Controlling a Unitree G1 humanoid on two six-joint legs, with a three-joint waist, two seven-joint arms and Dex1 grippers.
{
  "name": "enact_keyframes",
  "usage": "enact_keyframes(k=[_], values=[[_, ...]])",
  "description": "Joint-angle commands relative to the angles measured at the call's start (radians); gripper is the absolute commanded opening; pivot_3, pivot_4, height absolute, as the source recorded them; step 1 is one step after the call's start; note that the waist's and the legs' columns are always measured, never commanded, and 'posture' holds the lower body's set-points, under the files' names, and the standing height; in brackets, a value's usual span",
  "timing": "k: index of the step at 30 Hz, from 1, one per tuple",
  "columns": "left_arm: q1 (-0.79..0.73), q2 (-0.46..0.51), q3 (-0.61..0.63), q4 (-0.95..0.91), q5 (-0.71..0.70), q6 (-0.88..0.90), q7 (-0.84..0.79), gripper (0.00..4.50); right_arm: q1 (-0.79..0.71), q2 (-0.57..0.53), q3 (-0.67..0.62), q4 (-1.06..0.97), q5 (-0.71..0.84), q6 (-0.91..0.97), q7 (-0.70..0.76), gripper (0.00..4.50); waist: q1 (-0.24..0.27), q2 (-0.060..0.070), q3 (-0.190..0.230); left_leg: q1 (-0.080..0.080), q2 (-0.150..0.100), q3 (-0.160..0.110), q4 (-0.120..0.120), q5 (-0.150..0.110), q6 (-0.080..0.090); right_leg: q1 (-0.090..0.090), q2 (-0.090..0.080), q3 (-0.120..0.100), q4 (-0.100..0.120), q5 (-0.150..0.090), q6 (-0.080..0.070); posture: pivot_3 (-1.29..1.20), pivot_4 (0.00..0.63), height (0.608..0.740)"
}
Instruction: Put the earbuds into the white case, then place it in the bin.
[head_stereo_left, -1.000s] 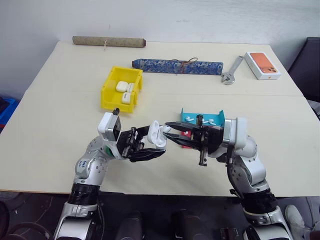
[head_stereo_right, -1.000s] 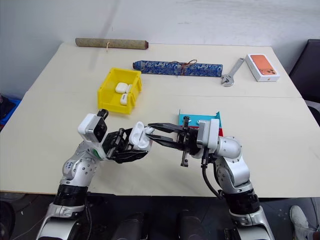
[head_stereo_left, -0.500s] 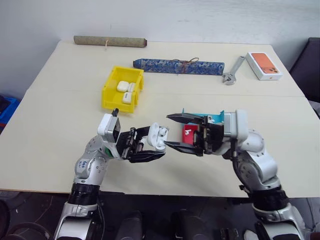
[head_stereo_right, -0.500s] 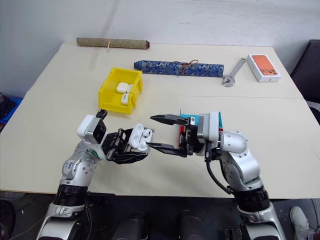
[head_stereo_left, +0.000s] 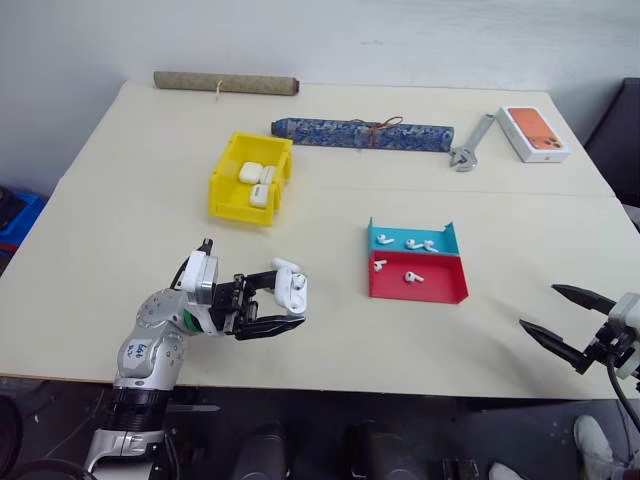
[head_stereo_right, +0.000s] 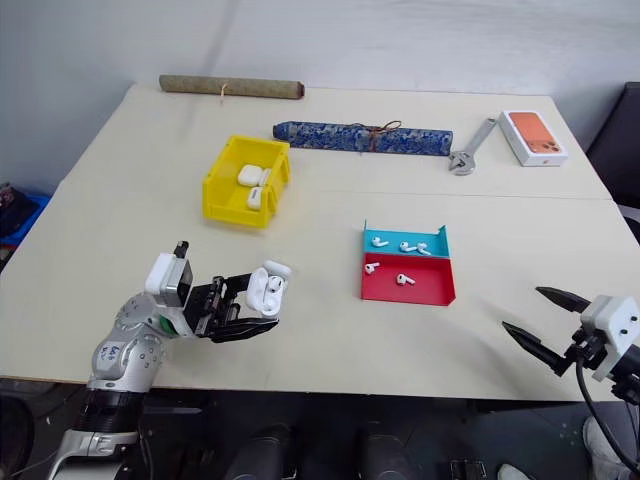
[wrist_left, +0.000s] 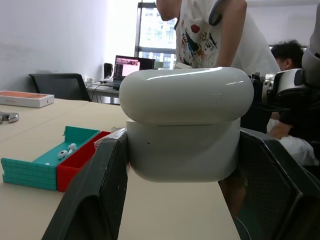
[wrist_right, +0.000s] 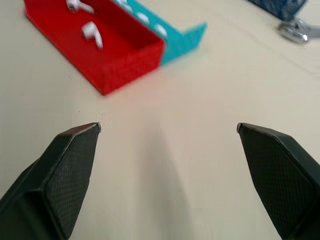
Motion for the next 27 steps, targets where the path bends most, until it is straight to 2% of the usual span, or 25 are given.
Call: enact_keyframes(k=[1,3,6,9,12,14,17,21,27], values=[[-0.002,0.01,0.013,-0.023,0.002,-0.014,0.014,2.84,-0.138,-0.075,0.09,-0.172,-0.01,0.237,-0.112,4.49,-0.014,0.003,0.002,0.001,0.0,0.001,0.0,0.0,0.0,0.0,0.0,0.001,0.0,0.0,0.0,0.0,0.15,0.74],[-0.003,0.008,0.011,-0.027,0.001,-0.012,0.021,2.84,-0.259,-0.109,0.158,-0.246,0.022,0.391,-0.133,4.49,-0.027,0.007,0.004,0.002,0.001,0.003,0.0,0.001,0.0,-0.001,0.0,0.001,0.001,0.001,-0.002,0.0,0.15,0.74],[-0.005,0.005,0.004,-0.029,0.003,-0.013,0.028,2.84,-0.408,-0.154,0.247,-0.301,0.07,0.6,-0.116,4.49,-0.019,0.008,0.005,0.002,0.001,0.002,0.0,0.004,-0.002,-0.003,0.0,0.0,0.005,0.003,-0.003,0.0,0.15,0.74],[-0.006,0.002,-0.002,-0.035,0.005,-0.014,0.034,2.84,-0.614,-0.187,0.413,-0.335,0.055,0.796,-0.083,4.49,-0.001,0.007,0.005,0.0,0.001,0.0,-0.001,0.005,-0.004,-0.006,0.0,-0.001,0.009,0.003,-0.003,0.0,0.15,0.74],[-0.003,-0.007,-0.008,-0.04,0.008,-0.019,0.043,2.84,-0.821,-0.167,0.581,-0.272,-0.033,0.947,-0.096,3.86,0.004,0.008,0.005,-0.006,0.001,0.0,0.0,0.005,-0.005,-0.013,-0.001,-0.001,0.009,0.003,-0.003,0.0,0.15,0.74],[-0.003,-0.012,-0.012,-0.044,0.01,-0.022,0.048,2.84,-0.918,-0.14,0.651,-0.207,-0.081,0.974,-0.104,3.24,0.007,0.008,0.005,-0.016,0.001,-0.001,0.002,0.006,-0.008,-0.021,-0.001,-0.001,0.01,0.003,-0.002,0.0,0.15,0.74],[0.005,-0.018,-0.02,-0.054,0.012,-0.025,0.056,2.84,-1.059,-0.098,0.784,-0.086,-0.191,1.009,-0.106,2.21,0.004,0.008,0.005,-0.021,0.0,0.0,0.003,0.006,-0.007,-0.027,-0.002,-0.001,0.01,0.004,-0.001,0.0,0.15,0.74],[0.006,-0.023,-0.025,-0.053,0.013,-0.032,0.062,2.84,-1.182,-0.03,0.89,0.07,-0.27,0.995,-0.053,2.21,0.002,0.007,0.005,-0.033,-0.001,0.001,0.005,0.006,-0.007,-0.039,-0.002,-0.002,0.018,0.004,-0.001,0.0,0.15,0.74],[0.007,-0.025,-0.029,-0.052,0.015,-0.041,0.069,2.84,-1.24,0.017,1.019,0.261,-0.407,0.87,0.043,2.21,0.002,0.007,0.005,-0.033,-0.001,0.001,0.01,0.006,-0.006,-0.037,-0.003,-0.003,0.02,0.004,0.0,0.0,0.15,0.74]])
